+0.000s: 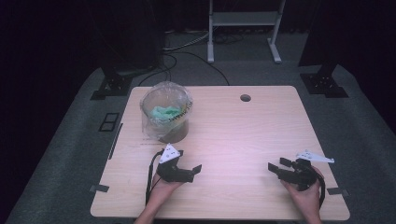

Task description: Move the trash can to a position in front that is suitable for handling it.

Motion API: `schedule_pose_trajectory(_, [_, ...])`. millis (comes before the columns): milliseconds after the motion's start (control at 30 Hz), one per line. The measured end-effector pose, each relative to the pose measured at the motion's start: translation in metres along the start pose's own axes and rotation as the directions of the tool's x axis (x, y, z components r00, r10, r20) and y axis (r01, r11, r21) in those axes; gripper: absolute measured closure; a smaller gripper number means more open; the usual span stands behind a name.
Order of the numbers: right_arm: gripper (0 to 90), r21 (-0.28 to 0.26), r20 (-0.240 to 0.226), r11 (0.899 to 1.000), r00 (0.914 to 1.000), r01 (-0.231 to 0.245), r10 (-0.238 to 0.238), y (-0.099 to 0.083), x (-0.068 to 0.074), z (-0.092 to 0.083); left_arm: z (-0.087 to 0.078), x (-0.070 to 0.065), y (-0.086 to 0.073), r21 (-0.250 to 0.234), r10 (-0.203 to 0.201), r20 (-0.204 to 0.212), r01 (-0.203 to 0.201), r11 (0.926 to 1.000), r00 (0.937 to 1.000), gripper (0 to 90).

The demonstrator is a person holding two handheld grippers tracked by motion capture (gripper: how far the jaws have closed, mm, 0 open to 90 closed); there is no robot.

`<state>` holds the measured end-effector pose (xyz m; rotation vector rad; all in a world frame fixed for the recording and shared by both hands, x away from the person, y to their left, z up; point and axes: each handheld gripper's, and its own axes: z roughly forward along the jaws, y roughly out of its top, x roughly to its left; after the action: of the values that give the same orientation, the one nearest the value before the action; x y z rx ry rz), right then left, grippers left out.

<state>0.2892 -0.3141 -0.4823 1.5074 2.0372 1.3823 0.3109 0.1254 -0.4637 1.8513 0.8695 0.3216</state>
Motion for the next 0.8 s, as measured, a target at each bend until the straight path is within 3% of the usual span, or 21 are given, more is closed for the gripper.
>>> schedule_pose_trajectory(167, [30.4,0.012,-0.003,1.0,0.9999,0.01,-0.01,0.001,-0.001,0.004,-0.005,0.0,0.005,-0.008,-0.021,-0.005,0.02,0.9998,0.9998,1.9])
schedule_pose_trajectory(500, [30.4,0.006,-0.008,1.0,0.9998,0.02,-0.02,0.004,0.003,0.003,-0.018,-0.001,0.023,-0.032,-0.017,-0.024,0.016,0.9994,0.9996,2.1])
schedule_pose_trajectory(800, [30.4,0.002,-0.01,1.0,0.9996,0.027,-0.027,0.005,0.007,0.001,-0.042,0.01,0.049,-0.049,-0.02,-0.075,0.016,0.9987,0.997,3.3])
